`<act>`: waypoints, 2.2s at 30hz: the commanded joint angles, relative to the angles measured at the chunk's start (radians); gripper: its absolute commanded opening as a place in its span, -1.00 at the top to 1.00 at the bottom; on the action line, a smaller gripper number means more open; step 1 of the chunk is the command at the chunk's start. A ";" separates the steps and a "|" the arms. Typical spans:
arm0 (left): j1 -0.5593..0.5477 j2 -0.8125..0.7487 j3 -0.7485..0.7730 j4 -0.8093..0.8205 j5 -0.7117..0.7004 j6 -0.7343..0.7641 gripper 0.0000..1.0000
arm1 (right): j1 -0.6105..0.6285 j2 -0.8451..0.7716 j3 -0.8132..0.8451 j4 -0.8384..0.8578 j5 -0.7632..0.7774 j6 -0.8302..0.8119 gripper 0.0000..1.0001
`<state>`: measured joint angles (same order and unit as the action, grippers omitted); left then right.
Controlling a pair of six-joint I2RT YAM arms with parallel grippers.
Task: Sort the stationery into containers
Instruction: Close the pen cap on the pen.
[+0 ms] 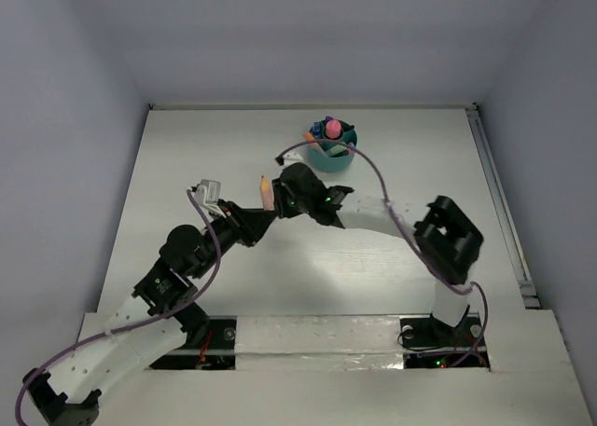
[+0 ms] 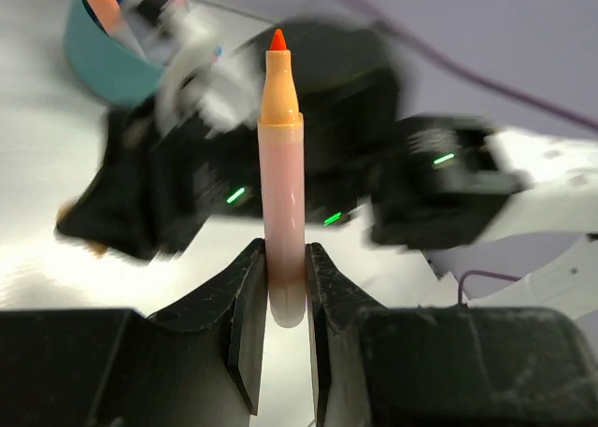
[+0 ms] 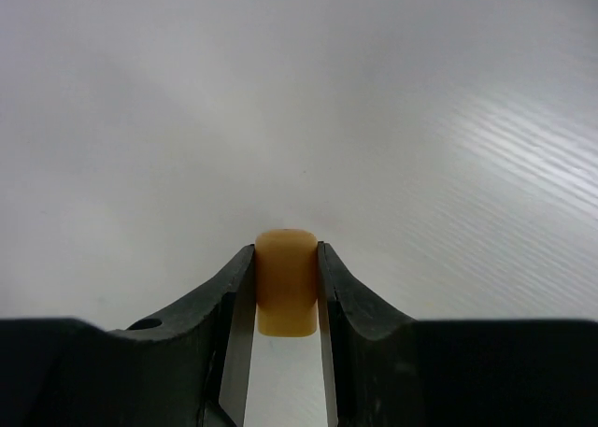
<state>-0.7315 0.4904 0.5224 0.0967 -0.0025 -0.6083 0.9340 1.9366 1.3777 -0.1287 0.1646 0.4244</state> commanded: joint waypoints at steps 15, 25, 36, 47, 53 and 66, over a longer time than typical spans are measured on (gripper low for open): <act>0.001 0.186 -0.177 0.374 0.165 -0.005 1.00 | -0.144 -0.508 -0.267 0.314 0.056 0.129 0.70; 0.001 0.344 -0.107 0.425 0.168 0.047 1.00 | -0.144 -0.516 -0.304 0.357 -0.056 0.200 0.67; 0.001 0.421 -0.078 0.480 0.177 0.047 1.00 | -0.133 -0.522 -0.344 0.366 -0.059 0.211 0.65; 0.001 0.461 -0.081 0.495 0.196 0.036 1.00 | -0.124 -0.534 -0.342 0.380 -0.033 0.192 0.64; 0.001 0.467 -0.071 0.494 0.191 0.041 1.00 | -0.124 -0.553 -0.348 0.386 -0.027 0.180 0.64; 0.001 0.482 -0.058 0.514 0.197 0.036 1.00 | -0.124 -0.559 -0.370 0.402 -0.027 0.171 0.62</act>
<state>-0.7315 0.9749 0.4183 0.5423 0.1841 -0.5770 0.8001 1.3952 1.0218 0.2111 0.1272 0.6121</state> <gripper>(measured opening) 0.155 0.341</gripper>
